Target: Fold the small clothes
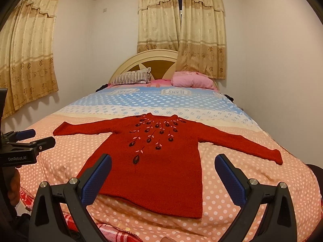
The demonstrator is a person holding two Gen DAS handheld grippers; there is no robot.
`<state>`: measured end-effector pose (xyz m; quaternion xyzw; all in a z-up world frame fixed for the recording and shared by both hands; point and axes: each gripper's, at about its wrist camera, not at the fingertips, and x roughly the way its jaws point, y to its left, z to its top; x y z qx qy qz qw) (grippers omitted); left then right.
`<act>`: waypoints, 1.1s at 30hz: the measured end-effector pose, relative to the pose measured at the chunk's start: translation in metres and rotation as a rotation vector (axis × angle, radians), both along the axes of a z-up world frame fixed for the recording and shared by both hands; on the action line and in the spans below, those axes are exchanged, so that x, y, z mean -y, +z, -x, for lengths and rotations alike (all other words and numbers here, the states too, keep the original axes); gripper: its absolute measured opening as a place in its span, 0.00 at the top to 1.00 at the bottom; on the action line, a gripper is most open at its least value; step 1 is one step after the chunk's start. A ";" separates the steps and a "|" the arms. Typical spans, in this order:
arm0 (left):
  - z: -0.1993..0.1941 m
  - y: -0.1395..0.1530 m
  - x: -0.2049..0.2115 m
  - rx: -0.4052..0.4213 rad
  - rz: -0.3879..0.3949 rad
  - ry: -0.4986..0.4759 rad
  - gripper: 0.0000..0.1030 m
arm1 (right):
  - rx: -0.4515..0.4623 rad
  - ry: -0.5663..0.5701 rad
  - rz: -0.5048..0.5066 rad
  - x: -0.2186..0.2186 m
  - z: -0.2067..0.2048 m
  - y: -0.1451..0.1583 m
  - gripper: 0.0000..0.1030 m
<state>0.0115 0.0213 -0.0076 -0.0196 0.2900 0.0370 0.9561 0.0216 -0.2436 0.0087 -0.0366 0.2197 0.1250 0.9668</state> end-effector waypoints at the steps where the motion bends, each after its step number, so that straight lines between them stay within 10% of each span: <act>1: -0.001 -0.001 0.000 -0.002 0.000 -0.002 0.00 | 0.001 0.005 0.000 0.000 -0.001 -0.001 0.01; 13: -0.043 -0.022 -0.015 -0.046 0.008 -0.015 0.00 | -0.133 0.003 -0.075 0.045 -0.054 -0.036 0.01; 26: -0.151 -0.051 -0.030 -0.114 -0.053 -0.004 0.00 | -0.301 -0.413 -0.253 0.242 -0.170 -0.074 0.02; 33: -0.203 -0.060 -0.018 -0.090 -0.066 -0.018 0.00 | -0.376 -0.583 -0.400 0.337 -0.215 -0.094 0.20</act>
